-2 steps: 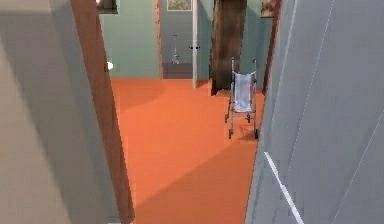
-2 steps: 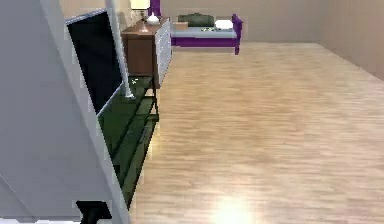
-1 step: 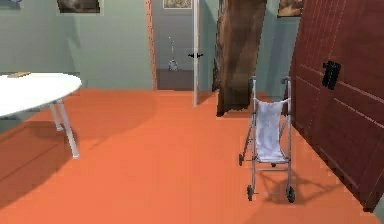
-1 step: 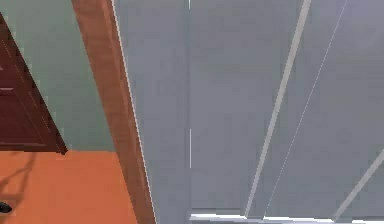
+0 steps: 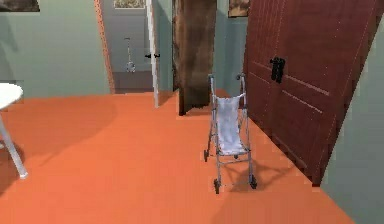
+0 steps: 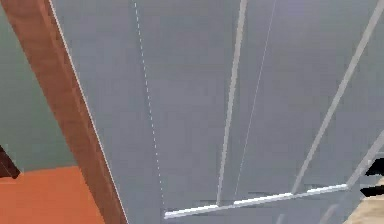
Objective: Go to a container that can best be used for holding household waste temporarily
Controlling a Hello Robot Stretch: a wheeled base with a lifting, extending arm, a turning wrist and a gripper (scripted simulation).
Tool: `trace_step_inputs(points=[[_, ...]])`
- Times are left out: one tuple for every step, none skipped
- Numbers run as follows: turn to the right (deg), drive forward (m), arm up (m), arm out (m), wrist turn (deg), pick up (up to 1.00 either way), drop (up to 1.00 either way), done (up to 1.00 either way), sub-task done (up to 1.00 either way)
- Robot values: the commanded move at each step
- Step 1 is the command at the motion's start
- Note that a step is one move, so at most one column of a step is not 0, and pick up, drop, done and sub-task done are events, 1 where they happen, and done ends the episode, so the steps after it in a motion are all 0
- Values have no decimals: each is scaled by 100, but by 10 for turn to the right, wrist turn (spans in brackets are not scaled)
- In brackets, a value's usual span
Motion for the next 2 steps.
trace_step_inputs(points=[[0,20,0,0,0,0,0,0,0],[-240,0,0,0,0,0,0,0,0]])
